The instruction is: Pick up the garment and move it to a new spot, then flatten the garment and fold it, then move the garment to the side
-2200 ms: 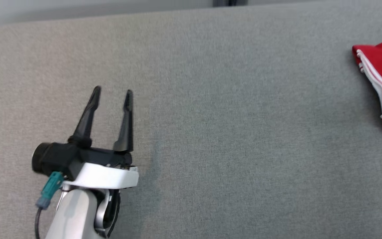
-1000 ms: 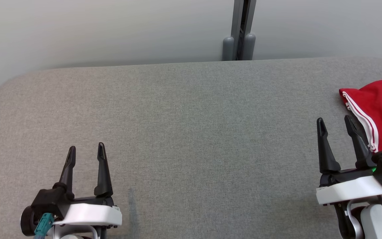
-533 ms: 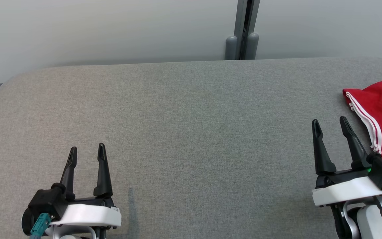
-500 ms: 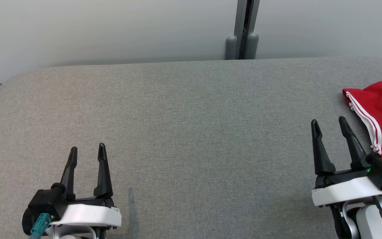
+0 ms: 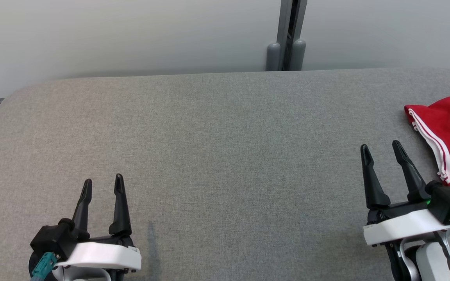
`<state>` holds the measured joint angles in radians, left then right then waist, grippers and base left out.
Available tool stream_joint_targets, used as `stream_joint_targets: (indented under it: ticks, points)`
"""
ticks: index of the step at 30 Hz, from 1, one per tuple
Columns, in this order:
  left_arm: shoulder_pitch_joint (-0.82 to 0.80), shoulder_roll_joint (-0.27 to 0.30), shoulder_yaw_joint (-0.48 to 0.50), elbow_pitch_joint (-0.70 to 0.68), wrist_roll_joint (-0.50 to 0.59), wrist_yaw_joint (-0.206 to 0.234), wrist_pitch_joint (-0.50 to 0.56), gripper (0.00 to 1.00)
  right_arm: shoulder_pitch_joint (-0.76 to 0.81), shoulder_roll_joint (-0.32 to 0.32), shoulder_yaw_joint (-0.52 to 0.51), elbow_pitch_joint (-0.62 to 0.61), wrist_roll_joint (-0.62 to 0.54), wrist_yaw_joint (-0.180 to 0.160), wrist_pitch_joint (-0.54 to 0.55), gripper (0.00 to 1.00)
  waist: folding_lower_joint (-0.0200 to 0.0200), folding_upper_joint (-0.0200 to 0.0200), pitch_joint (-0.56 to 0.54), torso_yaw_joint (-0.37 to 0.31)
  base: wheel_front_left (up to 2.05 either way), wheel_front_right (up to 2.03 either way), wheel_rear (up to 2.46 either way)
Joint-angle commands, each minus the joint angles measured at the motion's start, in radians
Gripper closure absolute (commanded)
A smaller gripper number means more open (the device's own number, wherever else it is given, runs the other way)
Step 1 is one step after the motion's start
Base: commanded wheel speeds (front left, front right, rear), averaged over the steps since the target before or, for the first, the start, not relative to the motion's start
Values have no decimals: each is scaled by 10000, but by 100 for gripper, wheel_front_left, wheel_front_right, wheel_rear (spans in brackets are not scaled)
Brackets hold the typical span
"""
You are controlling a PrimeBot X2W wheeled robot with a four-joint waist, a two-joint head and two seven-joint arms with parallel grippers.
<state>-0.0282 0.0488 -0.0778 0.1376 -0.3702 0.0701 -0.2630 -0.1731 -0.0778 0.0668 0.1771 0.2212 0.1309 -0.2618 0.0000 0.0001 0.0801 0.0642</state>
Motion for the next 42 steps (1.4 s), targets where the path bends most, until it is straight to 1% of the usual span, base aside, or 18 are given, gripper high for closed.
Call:
stream_joint_targets:
  ticks: [1,11,24,25,29,31,42]
  points:
    - [-3,45,53,34,-27,-77,1,0,26,-101,-1,44,74,-3,-50,0,0,-1,-2,10,0,0,0]
    - [-4,47,116,117,-284,-47,1,0,-14,-140,108,10,-44,-3,-50,0,0,-1,-26,48,0,0,0]
    - [-34,47,222,277,-483,-186,1,0,71,-176,226,45,-125,-3,-50,0,0,-1,-79,145,0,0,0]
    - [5,-6,185,303,-462,-161,2,100,11,-99,222,55,-29,0,2,100,0,-1,-80,142,0,0,0]
    - [194,-78,138,634,-555,-173,27,100,269,0,250,366,101,0,53,100,0,-1,-86,138,0,0,0]
    - [131,-73,143,663,-1068,-250,153,100,316,3,112,346,700,0,224,100,0,-1,-102,118,0,0,0]
    - [-142,-56,161,840,-2810,-518,588,100,495,4,-373,263,2735,0,826,100,0,-1,-164,50,0,0,0]
